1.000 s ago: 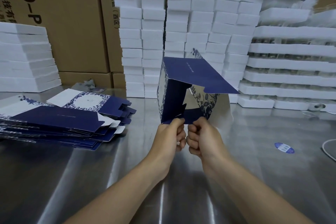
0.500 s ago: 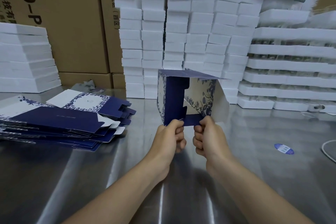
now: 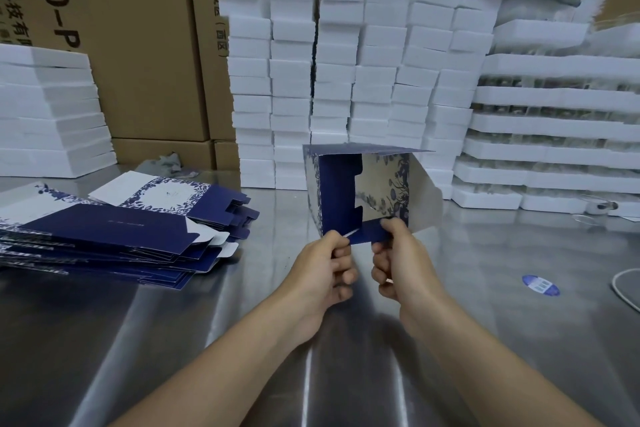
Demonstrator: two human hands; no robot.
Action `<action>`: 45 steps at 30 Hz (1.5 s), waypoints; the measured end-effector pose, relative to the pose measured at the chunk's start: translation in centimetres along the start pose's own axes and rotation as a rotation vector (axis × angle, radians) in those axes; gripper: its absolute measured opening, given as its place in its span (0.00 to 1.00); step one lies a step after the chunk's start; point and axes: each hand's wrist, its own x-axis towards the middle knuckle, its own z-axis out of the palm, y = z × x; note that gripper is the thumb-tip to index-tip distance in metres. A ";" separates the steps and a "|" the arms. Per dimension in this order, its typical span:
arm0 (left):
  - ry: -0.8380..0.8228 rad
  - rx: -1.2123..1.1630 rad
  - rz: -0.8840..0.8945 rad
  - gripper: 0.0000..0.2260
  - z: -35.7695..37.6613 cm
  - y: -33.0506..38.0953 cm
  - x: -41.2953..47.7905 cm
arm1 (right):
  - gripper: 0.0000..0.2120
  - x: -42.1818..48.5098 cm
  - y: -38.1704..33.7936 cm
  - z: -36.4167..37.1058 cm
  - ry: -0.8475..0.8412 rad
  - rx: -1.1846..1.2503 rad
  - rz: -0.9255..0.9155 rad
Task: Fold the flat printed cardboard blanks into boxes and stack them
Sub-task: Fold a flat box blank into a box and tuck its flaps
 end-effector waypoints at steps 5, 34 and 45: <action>0.056 0.090 -0.035 0.09 -0.5 -0.3 0.4 | 0.15 0.2 0.2 0.0 -0.019 -0.082 -0.058; 0.079 0.104 0.265 0.27 -2.2 0.8 1.6 | 0.27 1.3 -0.1 -2.2 0.150 -0.369 -0.568; 0.001 -0.086 0.254 0.36 -2.1 0.7 1.6 | 0.08 0.9 0.9 -1.3 -0.044 -0.599 -0.810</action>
